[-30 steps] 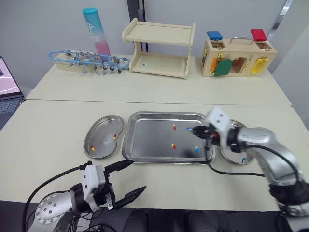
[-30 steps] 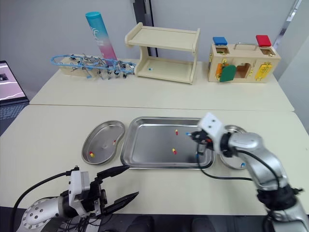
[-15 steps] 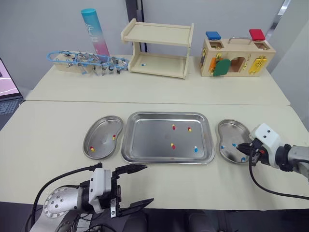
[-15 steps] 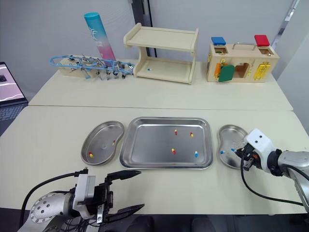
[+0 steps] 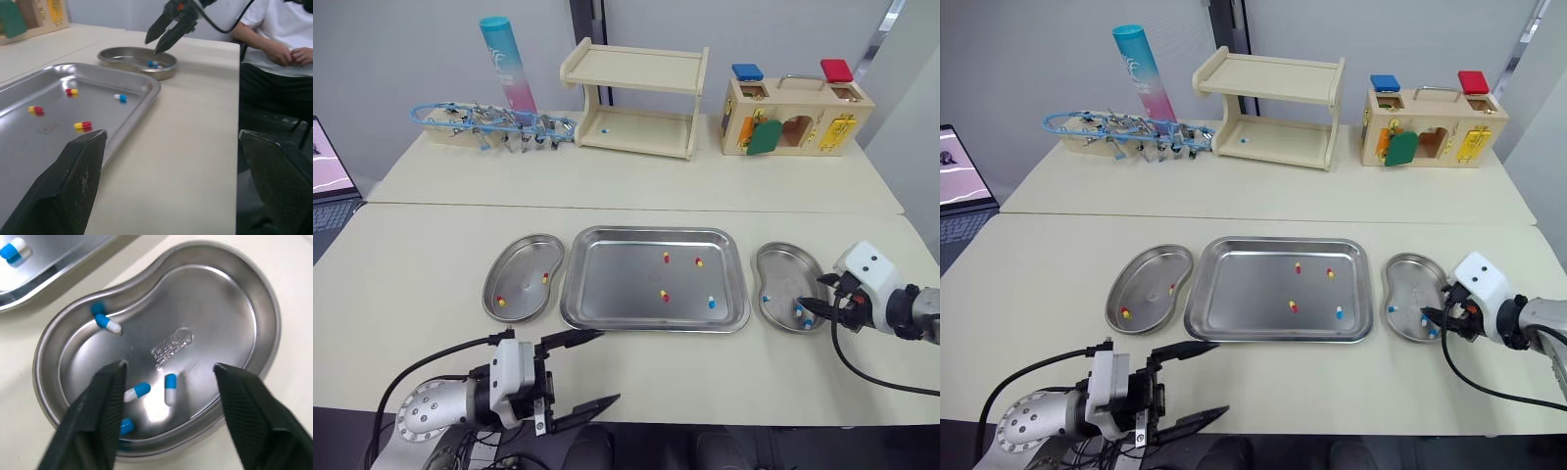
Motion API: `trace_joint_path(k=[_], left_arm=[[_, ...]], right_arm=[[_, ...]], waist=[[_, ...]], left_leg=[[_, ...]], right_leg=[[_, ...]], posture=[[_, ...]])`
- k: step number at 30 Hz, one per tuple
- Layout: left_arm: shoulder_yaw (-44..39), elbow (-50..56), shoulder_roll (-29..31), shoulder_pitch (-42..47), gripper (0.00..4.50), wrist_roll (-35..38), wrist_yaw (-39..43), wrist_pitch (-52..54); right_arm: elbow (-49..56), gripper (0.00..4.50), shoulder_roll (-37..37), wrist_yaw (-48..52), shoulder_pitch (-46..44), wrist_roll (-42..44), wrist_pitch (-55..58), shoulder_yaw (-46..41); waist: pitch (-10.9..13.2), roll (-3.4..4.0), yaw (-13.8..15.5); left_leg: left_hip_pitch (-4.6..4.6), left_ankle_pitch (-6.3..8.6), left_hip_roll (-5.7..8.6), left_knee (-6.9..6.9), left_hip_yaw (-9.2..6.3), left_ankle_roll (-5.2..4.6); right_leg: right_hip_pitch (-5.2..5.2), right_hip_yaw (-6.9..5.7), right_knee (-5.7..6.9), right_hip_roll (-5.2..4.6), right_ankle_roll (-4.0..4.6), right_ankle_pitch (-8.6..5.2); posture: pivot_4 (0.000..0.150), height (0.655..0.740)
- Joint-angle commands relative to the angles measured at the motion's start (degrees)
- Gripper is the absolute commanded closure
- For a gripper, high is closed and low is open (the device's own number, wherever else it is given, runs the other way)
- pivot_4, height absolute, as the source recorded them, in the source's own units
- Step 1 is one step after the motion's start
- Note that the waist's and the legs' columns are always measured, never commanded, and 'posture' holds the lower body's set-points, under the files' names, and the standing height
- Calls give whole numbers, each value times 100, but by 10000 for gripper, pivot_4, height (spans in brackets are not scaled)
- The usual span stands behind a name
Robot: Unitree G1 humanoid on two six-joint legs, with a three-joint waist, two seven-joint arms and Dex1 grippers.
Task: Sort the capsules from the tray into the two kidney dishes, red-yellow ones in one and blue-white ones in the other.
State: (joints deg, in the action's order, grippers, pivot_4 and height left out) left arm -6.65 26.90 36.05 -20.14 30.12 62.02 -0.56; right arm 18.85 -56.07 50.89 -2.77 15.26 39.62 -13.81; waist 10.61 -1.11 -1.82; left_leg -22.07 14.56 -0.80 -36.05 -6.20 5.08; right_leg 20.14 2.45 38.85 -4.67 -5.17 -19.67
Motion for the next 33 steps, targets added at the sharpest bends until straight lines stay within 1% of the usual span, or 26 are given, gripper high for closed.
trace_joint_path(k=[1, 2, 5, 8, 12, 13, 15, 17, 19, 21, 27, 33], left_arm=[[-664, 125, 98, -211, 0, 72, -561, 343], [-959, 87, 155, -287, 0, 108, -741, 510], [-1769, -304, 238, -266, 0, 149, -1219, 823], [-2530, -1116, 333, -32, 0, 1, -1559, 775], [-3332, -2437, 651, 101, 0, -264, -1682, 522], [-3391, -2621, 696, 123, 0, -304, -1673, 481], [-3503, -3259, 904, 35, 0, -322, -1279, 395], [-3569, -3655, 1018, -12, 0, -357, -1100, 321], [-3637, -3764, 1008, -84, 0, -391, -1110, 265], [-3680, -3769, 957, -133, 0, -383, -1147, 259], [-3712, -3591, 864, -270, 0, -315, -1159, 298], [-3663, -3258, 1031, -247, 0, -174, -952, 516]], right_arm=[[-79, 7529, -19, 387, 81, 123, -1074, -461], [-154, 7529, -13, 594, 168, 129, -1591, -588], [-482, 7529, -152, 1034, 409, 130, -2370, -896], [-1004, 7529, -321, 1462, 551, 146, -2949, -1164], [-1942, 7529, -684, 2040, 810, -29, -3732, -1336], [-2109, 7529, -734, 2096, 817, -58, -3902, -1319], [-2636, 7529, -875, 2235, 804, -124, -4016, -1262], [-3082, 3939, -1036, 2393, 807, -188, -4048, -1202], [-3376, 519, -1128, 2453, 838, -230, -4169, -1210], [-3517, 519, -1133, 2463, 821, -226, -4243, -1194], [-3399, 519, -1035, 2450, 921, -172, -4211, -1158], [-3103, 519, -900, 2379, 974, -9, -4080, -1232]], waist=[[1, -1, -1], [1, -2, -1], [2, -3, 1], [3, -4, 0], [3, -6, -5], [3, -6, -10], [3, -5, -16], [4, -5, -23], [4, -4, -34], [4, -4, -37], [4, -4, -34], [4, -5, -26]], left_leg=[[0, 0, 0, 0, 0, 0], [0, 0, 0, 0, 0, 0], [0, 0, 0, 0, -2, 0], [13, 0, 0, -1, -1, 0], [14, 0, 0, 1, 0, 0], [14, 0, 0, 1, 1, 0], [15, 0, 0, 2, 4, 0], [17, 0, 0, 2, 7, 0], [17, 0, 0, 3, 9, 0], [17, 0, -1, 4, 8, 0], [17, 0, -2, 3, 8, 1], [17, 0, -2, 3, 8, 1]], right_leg=[[0, 0, 0, 0, 0, 0], [0, 0, 0, 0, 0, 0], [-1, -3, 0, 0, -1, 0], [-14, -4, 0, 0, -1, 0], [-13, -4, -1, 0, 0, -1], [-12, -3, -4, 0, 0, -1], [-14, -1, -6, 0, 0, -1], [-13, 0, -2, -1, 0, 0], [-10, 2, -2, -1, 0, -1], [-10, 2, -2, -1, 0, -1], [-12, 1, 1, -2, 0, -1], [-13, 1, 1, -2, 0, -1]], posture=[[1500, 7400], [1500, 7400], [1500, 7400], [1500, 7400], [1500, 7400], [1500, 7400], [1500, 7400], [1500, 7400], [1500, 7400], [1500, 7400], [1500, 7400], [1500, 7400]])
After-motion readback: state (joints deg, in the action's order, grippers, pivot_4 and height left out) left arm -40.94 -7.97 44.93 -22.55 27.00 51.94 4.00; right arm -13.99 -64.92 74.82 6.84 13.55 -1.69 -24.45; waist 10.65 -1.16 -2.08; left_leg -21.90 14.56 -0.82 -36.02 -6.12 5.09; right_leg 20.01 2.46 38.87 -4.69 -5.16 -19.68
